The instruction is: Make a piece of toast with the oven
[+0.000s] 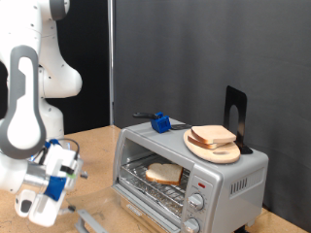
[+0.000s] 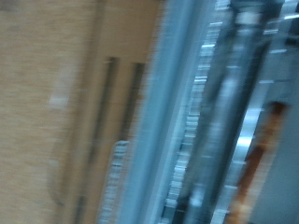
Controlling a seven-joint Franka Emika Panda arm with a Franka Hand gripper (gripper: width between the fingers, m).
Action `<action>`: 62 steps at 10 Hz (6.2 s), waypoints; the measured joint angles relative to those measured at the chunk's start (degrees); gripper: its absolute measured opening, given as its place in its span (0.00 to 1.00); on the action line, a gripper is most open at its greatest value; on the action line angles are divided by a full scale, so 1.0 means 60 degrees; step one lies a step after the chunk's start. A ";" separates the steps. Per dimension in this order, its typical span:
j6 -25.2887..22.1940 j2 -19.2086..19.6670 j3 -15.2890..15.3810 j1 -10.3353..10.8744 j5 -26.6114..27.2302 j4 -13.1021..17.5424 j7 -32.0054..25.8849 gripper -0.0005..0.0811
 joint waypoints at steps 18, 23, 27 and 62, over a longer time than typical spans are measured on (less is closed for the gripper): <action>0.4004 0.0210 -0.0131 -0.0242 0.0572 -0.0282 -0.0078 0.99; 0.2964 0.0888 0.0491 -0.0219 0.0573 -0.0176 -0.0570 0.99; 0.2174 0.0504 0.0772 -0.0177 0.0521 -0.0420 -0.0471 0.99; 0.0265 -0.3350 0.1842 -0.0313 0.1648 -0.1309 0.2659 0.99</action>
